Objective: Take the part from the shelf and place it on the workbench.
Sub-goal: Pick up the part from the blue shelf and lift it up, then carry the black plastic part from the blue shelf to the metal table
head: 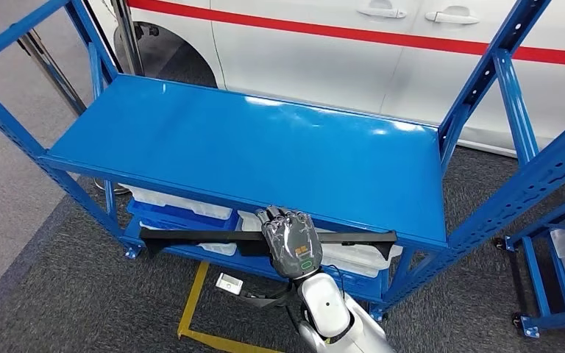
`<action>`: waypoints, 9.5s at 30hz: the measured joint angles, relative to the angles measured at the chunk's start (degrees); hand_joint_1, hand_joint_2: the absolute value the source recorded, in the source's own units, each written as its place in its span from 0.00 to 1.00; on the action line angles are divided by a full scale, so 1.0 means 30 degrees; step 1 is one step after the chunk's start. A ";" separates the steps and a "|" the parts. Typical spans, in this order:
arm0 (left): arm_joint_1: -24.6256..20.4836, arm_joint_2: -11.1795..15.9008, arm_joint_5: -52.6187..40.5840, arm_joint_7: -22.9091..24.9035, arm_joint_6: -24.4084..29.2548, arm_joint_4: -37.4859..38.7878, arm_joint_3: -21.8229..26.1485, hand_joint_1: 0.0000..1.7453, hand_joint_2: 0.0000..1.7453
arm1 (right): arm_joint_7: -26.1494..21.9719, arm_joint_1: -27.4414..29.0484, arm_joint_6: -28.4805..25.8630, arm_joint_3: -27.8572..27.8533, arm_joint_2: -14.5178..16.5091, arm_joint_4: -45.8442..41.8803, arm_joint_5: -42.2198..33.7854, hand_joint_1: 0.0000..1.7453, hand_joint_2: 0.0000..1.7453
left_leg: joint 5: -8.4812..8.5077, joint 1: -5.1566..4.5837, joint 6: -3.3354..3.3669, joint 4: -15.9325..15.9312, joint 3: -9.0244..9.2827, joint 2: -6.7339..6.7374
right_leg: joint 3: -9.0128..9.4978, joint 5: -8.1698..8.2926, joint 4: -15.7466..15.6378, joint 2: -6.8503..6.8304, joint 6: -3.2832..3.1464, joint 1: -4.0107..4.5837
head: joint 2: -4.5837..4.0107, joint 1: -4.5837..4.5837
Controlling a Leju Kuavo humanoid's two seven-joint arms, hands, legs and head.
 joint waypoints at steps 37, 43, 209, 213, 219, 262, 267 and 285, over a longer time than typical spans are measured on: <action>-0.0732 0.0235 -0.0546 -0.0308 -0.1306 -0.0138 -0.2094 0.00 1.00 | -0.8366 0.0019 1.4854 -0.1606 0.0055 0.0496 -2.5425 1.00 1.00 | 0.0464 -0.0181 -0.0159 0.1167 -0.1716 0.0029 | 0.2873 0.0783 -0.0830 0.0030 -0.0341 0.0161 | 0.0000 -0.0008; -0.0820 0.0275 -0.0621 -0.0350 -0.1473 -0.0168 -0.2360 0.00 1.00 | -0.8448 -0.0103 1.5129 -0.1614 0.0062 0.0713 -2.5795 1.00 1.00 | 0.0359 -0.0128 -0.0796 0.1451 -0.2286 -0.0048 | 0.3786 0.0897 -0.3595 0.0002 -0.0693 0.0086 | 0.0000 0.0000; -0.2707 -0.0816 0.3206 0.1049 0.0805 -0.0339 -0.1255 0.00 1.00 | -1.2171 -0.1651 2.0595 -0.1701 0.1424 0.2055 -3.0033 1.00 1.00 | 0.0995 0.0042 -0.0981 0.0852 -0.2133 0.0890 | 0.3144 0.0911 -0.3492 -0.1384 -0.0535 0.0135 | 0.0000 -0.0261; -0.2691 -0.0840 0.3160 0.1049 0.0805 -0.0342 -0.1246 0.00 1.00 | -1.2180 -0.1528 2.0445 -0.1701 0.1299 0.1787 -2.9924 1.00 1.00 | 0.1083 0.0043 -0.0550 0.0538 -0.2053 0.0355 | 0.3227 0.0694 -0.3418 -0.1466 -0.0105 0.0141 | 0.0000 -0.0255; -0.2685 -0.0911 0.3009 0.0989 0.0760 -0.0342 -0.1246 0.00 1.00 | -1.2231 -0.1047 2.0127 -0.1701 0.0783 0.1468 -2.9740 1.00 1.00 | 0.1226 0.0057 -0.0151 0.0438 -0.2064 -0.0810 | 0.0733 -0.1578 0.1813 0.0017 0.0036 0.0013 | 0.0000 -0.0239; -0.2786 -0.0748 0.2000 -0.0856 -0.0690 -0.0350 -0.2089 0.00 1.00 | -1.2407 -0.0155 2.0062 -0.1890 -0.0178 -0.0215 -2.9206 1.00 1.00 | -0.0192 0.0036 -0.1043 0.3527 -0.3826 -0.0808 | 0.3195 0.1141 -0.3602 0.0239 -0.0815 -0.0083 | 0.0000 -0.0568; -0.1428 0.2408 0.2705 -0.5035 0.0351 -0.0122 -0.1900 0.00 1.00 | -1.2648 -0.0167 2.1147 -0.1781 -0.0295 -0.0295 -3.0253 1.00 1.00 | 0.0055 0.0277 -0.1358 0.4096 -0.3855 0.0010 | 0.3287 0.0960 -0.3549 -0.0892 -0.0922 0.0009 | 0.0000 -0.0579; 0.0009 0.6253 0.2701 -0.6025 0.0915 0.0372 -0.1007 0.00 1.00 | -1.2613 -0.0264 2.0511 -0.0641 -0.1259 -0.0874 -3.1259 1.00 1.00 | 0.1151 0.0145 -0.0609 0.0708 -0.2111 -0.1945 | 0.2948 0.0697 -0.2672 0.1157 -0.0319 -0.0099 | 0.0000 -0.0567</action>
